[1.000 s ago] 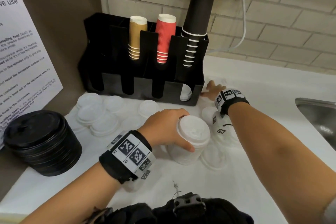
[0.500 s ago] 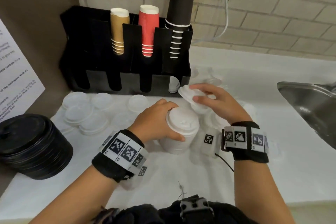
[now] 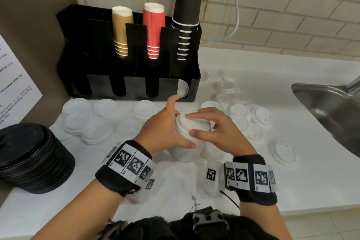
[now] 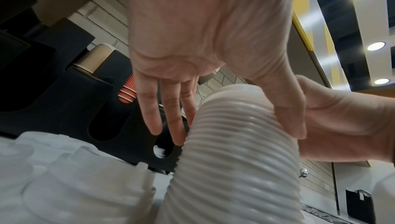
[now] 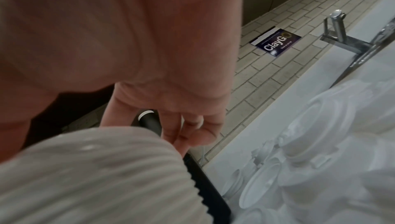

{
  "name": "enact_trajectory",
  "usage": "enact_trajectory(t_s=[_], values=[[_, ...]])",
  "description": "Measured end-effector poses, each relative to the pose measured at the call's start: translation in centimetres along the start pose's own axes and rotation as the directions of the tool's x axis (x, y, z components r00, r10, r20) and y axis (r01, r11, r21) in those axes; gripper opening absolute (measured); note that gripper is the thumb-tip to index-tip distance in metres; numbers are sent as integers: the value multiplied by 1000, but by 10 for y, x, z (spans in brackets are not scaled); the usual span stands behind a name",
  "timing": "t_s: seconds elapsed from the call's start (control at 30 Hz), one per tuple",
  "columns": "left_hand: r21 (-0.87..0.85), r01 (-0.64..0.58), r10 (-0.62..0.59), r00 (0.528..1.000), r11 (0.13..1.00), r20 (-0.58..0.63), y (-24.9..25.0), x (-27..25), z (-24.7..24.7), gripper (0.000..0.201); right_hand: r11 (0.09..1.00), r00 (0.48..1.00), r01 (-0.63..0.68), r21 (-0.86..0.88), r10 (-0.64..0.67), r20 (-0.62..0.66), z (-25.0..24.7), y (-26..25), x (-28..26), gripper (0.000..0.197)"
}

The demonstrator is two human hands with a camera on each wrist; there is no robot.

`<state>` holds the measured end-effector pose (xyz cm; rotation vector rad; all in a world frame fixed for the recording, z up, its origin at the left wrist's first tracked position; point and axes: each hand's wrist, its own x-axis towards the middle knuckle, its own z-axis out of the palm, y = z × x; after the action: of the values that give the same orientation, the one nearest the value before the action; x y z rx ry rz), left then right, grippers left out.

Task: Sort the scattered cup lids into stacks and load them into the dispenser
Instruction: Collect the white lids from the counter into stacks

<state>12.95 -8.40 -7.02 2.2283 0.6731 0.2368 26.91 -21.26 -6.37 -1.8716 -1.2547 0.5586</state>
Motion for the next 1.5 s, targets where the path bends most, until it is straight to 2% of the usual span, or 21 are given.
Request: enact_trajectory(t_s=[0.3, 0.43, 0.5, 0.57, 0.6, 0.67, 0.7, 0.77, 0.83, 0.9, 0.97, 1.13, 1.2, 1.3, 1.5], values=[[21, -14, 14, 1000, 1000, 2, -3, 0, 0, 128, 998, 1000, 27, -63, -27, 7, 2, -3, -2, 43], [48, -26, 24, 999, 999, 42, -1, -1, 0, 101, 997, 1000, 30, -65, -30, 5, 2, -3, -2, 45], [14, -42, 42, 998, 999, 41, 0, 0, 0, 84, 995, 998, 43, -94, -38, 52, -2, -3, -4, 47], [-17, -39, 40, 999, 999, 30, 0, 1, 0, 75, 999, 994, -2, -45, 6, 107, -17, 1, -3, 44], [-22, -32, 33, 999, 999, 27, 0, 2, -1, 74, 999, 995, -50, -21, 51, 88, -27, 5, 1, 40], [-29, -15, 16, 1000, 999, 25, -1, 3, -1, 76, 983, 987, -151, -107, 144, -72, -57, 21, 15, 30], [-33, -6, 7, 1000, 999, 23, -1, 3, 0, 75, 953, 968, -221, -206, 190, -161, -75, 33, 25, 30], [-40, 5, -4, 1000, 999, 22, -1, 2, 0, 75, 836, 906, -411, -363, 329, -267, -110, 60, 45, 36], [-41, 9, -8, 1000, 999, 25, -1, 2, 1, 75, 698, 807, -590, -405, 498, -317, -134, 87, 57, 43], [-39, 12, -11, 1000, 999, 24, -1, 3, 1, 75, 634, 741, -670, -385, 597, -306, -143, 108, 59, 49], [-37, 10, -9, 1000, 999, 25, -1, 3, 0, 75, 633, 732, -678, -373, 625, -272, -145, 122, 57, 49], [-45, 8, -7, 999, 999, 34, -1, 5, 0, 79, 597, 697, -717, -360, 624, -353, -163, 133, 45, 50], [-52, 10, -8, 999, 999, 39, -1, 5, 0, 80, 563, 682, -729, -390, 647, -342, -170, 133, 41, 56], [-55, 10, -8, 999, 998, 40, -1, 5, 0, 81, 555, 691, -714, -426, 658, -301, -170, 134, 45, 65], [-49, 13, -11, 999, 999, 37, -1, 5, 0, 78, 627, 767, -598, -499, 628, -131, -152, 133, 75, 70]])
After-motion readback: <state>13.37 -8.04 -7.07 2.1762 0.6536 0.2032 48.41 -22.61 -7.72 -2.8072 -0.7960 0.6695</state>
